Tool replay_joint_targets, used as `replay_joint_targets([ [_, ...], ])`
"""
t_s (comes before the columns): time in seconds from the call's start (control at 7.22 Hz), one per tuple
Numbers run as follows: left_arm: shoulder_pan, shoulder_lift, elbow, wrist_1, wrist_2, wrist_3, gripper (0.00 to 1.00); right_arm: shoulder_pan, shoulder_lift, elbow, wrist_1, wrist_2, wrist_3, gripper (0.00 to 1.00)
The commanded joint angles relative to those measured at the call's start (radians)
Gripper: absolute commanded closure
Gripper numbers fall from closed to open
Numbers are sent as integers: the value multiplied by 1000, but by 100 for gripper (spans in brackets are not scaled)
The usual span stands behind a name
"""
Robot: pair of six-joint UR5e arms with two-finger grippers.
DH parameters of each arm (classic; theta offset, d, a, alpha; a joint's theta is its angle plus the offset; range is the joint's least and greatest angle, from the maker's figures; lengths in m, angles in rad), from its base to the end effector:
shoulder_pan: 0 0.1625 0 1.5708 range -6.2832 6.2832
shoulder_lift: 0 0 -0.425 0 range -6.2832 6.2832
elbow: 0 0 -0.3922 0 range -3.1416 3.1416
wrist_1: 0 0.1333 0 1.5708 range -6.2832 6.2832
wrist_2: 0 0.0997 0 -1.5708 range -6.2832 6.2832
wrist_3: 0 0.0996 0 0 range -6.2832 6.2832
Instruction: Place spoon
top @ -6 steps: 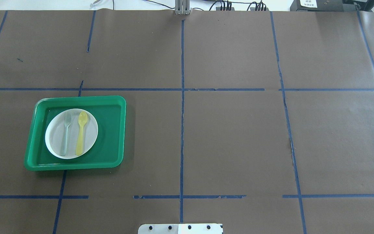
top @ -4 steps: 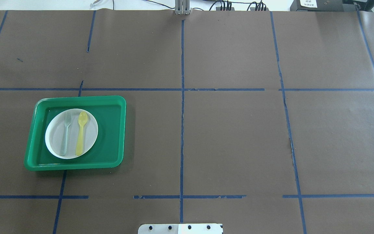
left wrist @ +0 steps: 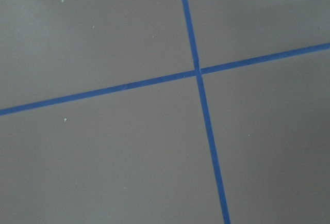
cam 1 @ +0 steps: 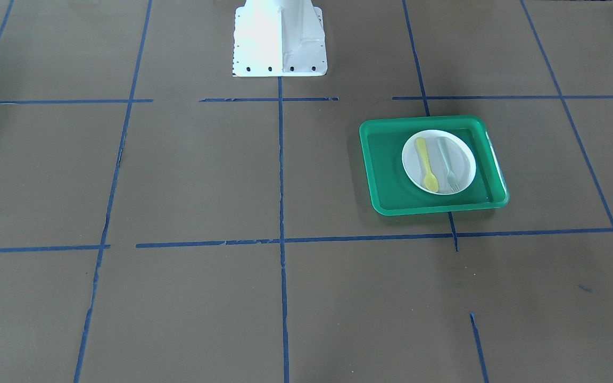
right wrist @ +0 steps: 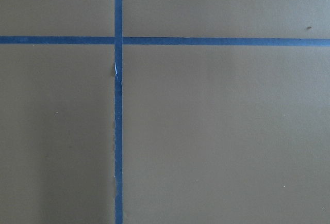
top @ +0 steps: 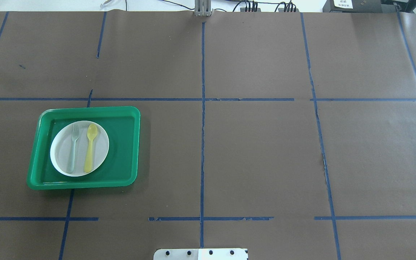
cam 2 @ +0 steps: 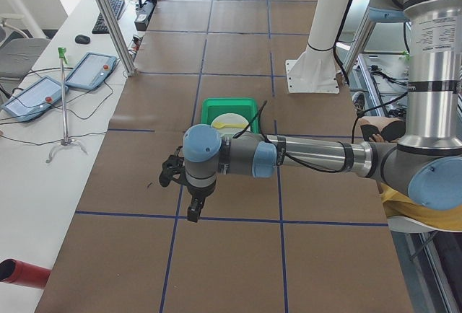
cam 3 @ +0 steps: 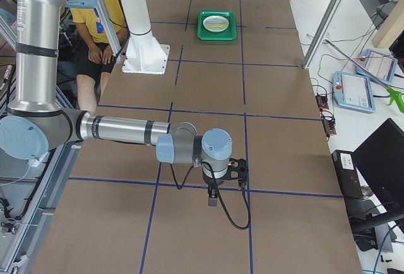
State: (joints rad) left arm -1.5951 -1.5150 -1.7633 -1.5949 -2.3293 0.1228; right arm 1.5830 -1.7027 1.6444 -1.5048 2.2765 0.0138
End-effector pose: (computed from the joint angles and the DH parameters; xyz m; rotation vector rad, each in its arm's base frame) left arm -0.0763 -0.4731 0.5888 0.2084 0.7442 0.1545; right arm 0.0740 -0.4350 0.6817 0.0068 -0.7057 0.0222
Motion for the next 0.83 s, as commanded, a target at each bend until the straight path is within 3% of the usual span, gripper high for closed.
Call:
replay_joint_targets([
  [0.0,192,-42,-96,-43,5,-249,0,0,0,0,0,0,0,0],
  [0.28,384,-91,-104,-164,24,-563,0,0,0,0,0,0,0,0],
  [0.69,691,-134,-96,-356,207,-981,0,0,0,0,1,0,0,0],
])
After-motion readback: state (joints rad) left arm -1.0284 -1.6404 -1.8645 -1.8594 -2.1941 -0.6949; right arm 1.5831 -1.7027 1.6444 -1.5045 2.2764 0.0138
